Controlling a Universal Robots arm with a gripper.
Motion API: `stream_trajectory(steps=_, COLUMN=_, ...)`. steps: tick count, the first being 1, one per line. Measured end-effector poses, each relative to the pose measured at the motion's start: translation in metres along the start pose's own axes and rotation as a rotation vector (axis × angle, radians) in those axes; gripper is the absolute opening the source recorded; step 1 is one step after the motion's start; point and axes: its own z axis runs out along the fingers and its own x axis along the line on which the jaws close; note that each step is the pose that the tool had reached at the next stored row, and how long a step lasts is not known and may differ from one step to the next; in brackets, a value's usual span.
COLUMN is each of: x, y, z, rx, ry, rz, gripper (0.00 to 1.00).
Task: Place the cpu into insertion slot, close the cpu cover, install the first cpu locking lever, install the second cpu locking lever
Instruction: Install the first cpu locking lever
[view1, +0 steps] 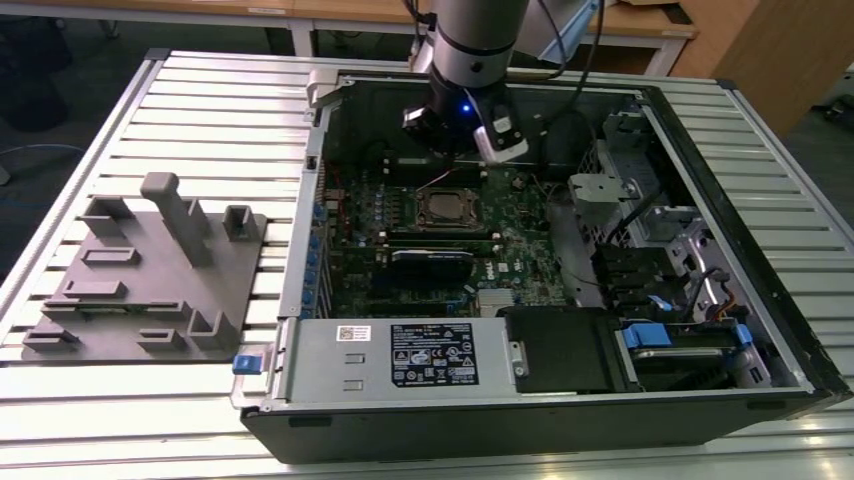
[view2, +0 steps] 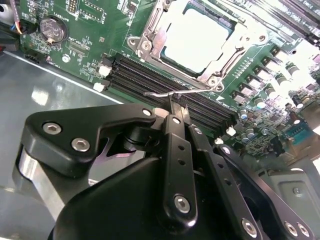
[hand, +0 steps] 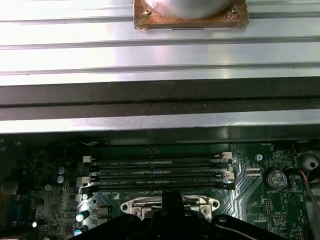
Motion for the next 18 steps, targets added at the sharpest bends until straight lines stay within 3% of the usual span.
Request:
stream_trajectory(steps=2, x=0.0, y=-0.0004, z=0.0017, rx=-0.0003, ry=0.0, rz=0.0, gripper=0.11)
stream_trajectory(steps=5, x=0.0001, y=-0.0005, z=0.002, rx=-0.0076, ry=0.0004, rz=0.0, gripper=0.11)
stream_trajectory(steps=12, x=0.0, y=-0.0016, z=0.0063, rx=-0.0089, ry=0.0004, rz=0.0, gripper=0.11)
stream_trajectory(steps=14, x=0.0, y=-0.0016, z=0.0064, rx=-0.0223, ry=0.0009, rz=0.0, gripper=0.11)
stream_trajectory(steps=18, x=0.0, y=-0.0018, z=0.0078, rx=-0.0237, ry=0.0003, rz=0.0, gripper=0.11)
